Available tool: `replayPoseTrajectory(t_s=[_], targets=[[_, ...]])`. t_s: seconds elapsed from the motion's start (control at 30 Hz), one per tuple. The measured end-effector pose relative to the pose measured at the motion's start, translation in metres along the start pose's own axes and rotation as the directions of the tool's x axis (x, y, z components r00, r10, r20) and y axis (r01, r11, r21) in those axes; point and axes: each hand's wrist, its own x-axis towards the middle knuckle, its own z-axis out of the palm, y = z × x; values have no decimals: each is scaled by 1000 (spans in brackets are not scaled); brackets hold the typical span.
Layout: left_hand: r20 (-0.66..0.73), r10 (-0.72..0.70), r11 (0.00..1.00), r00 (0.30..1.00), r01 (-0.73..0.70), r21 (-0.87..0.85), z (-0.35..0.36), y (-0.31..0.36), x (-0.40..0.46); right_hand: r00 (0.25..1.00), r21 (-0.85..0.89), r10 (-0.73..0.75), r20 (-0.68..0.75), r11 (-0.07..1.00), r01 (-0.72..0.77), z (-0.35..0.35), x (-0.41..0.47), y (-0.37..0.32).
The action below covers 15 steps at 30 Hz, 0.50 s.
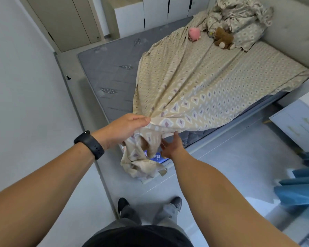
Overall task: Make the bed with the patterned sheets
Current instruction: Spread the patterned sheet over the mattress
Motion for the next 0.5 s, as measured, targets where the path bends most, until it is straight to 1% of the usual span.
replayPoseTrajectory(t_s=[0.03,0.1,0.17,0.27,0.33,0.37,0.4,0.47,0.5], targets=[[-6,-7,1000,1000,7,-13,-2,3,1,1000,-3,-27,-2,1000,27,-1,7,2],[-17,1,999,1000,-2,-48,-6,5,-2,997,-91,-69,25,993,71,-3,13,5],[-6,-6,997,1000,6,-83,-6,9,-6,999,-92,-33,37,995,36,-5,26,6],[-20,-6,992,1000,3,-130,-4,15,-11,1000,-131,6,29,991,-2,1,18,6],[-34,-9,979,999,2,-204,-2,22,-13,999,-70,0,39,998,2,3,20,7],[-40,0,977,999,-8,-215,-3,26,-11,999,-28,9,46,1000,-8,3,25,6],[-34,13,976,999,-20,-219,-3,29,-10,997,30,60,44,998,-61,2,29,7],[-23,15,978,1000,-19,-206,-5,35,-8,982,89,78,174,992,-95,2,30,10],[-18,9,981,1000,-12,-195,-7,36,-7,978,113,51,200,991,-75,3,27,12]])
